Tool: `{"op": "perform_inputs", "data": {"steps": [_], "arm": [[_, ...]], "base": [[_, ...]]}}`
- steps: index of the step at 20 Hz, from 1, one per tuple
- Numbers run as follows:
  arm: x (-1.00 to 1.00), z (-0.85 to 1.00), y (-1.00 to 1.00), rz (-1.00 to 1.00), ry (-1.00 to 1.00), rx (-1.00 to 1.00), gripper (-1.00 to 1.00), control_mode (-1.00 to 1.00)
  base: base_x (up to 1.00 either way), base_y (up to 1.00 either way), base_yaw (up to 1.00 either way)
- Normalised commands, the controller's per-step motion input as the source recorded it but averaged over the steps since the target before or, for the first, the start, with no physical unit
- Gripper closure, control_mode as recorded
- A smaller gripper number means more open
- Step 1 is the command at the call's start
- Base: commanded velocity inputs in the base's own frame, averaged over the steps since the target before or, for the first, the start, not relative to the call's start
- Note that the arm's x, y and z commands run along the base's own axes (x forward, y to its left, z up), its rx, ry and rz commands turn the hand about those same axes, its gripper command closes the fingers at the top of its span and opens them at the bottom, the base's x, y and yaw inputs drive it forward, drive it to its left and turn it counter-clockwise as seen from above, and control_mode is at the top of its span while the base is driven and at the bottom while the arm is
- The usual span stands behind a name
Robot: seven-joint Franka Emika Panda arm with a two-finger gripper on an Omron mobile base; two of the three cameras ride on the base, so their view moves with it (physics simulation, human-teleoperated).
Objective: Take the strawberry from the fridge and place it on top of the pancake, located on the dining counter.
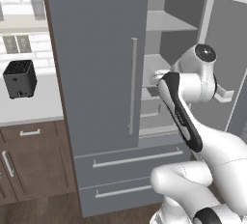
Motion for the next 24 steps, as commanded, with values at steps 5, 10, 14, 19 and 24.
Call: {"op": "perform_inputs", "data": {"steps": [5, 10, 14, 19, 24], "arm": [[0.12, 0.34, 0.68, -0.24, -0.04, -0.18, -1.0, -1.0], [0.57, 0.09, 0.22, 0.0, 0.06, -0.03, -1.0, -1.0], [0.41, 0.0, 0.0, 0.07, 0.01, 0.11, -1.0, -1.0], [0.3, 0.0, 0.29, 0.04, -0.07, 0.02, -1.0, -1.0], [0.38, 0.0, 0.19, 0.01, -0.02, 0.02, -1.0, -1.0]], "base": [[0.0, 0.0, 0.0], [0.0, 0.0, 0.0], [0.0, 0.0, 0.0], [0.0, 0.0, 0.0], [0.0, 0.0, 0.0]]}}
